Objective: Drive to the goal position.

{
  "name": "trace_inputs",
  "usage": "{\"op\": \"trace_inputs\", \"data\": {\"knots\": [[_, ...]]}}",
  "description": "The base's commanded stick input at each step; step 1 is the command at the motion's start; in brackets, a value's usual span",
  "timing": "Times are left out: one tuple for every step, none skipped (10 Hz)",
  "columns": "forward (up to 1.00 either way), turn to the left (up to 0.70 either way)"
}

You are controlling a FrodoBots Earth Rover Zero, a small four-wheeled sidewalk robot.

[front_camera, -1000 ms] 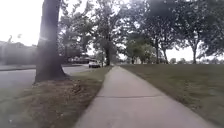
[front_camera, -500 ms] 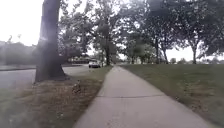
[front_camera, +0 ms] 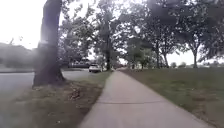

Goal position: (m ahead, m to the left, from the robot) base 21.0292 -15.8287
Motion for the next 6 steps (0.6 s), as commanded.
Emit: {"op": "trace_inputs", "data": {"knots": [[1.00, 0.00], [1.00, 0.00], [1.00, 0.00], [1.00, 0.00], [1.00, 0.00], [1.00, 0.00]]}}
